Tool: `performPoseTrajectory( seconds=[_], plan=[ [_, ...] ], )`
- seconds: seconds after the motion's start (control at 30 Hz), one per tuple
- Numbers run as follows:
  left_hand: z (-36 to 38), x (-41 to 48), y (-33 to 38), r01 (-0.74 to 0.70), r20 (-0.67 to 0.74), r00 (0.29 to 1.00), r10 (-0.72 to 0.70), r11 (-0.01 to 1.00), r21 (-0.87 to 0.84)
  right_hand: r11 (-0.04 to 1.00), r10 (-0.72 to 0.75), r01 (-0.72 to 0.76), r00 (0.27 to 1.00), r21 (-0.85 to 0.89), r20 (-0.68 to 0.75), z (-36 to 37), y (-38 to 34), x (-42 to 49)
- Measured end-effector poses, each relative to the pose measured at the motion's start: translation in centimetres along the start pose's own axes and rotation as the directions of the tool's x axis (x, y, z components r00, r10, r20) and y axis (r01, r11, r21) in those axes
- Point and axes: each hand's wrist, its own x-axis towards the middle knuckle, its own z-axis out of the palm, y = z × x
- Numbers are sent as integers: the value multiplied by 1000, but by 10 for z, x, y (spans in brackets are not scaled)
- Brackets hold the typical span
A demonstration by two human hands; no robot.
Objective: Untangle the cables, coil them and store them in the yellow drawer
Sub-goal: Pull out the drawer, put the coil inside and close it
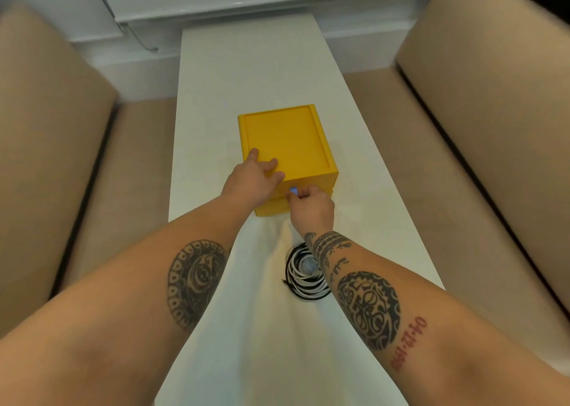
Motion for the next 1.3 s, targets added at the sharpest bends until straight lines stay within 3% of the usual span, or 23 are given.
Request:
performPoseTrajectory(
  seconds=[0.4,0.7,1.3],
  plan=[
    [-4,1,4,-18,43,999,16,998,58,997,61,-64,996,32,68,-11,7,-12],
    [-9,-2,9,-61,162,987,13,954,293,999,43,-41,985,-13,168,-15,18,-21],
    [1,-3,11,-37,71,997,15,947,319,999,46,-40,979,-33,200,-21,38,-35]
  ],
)
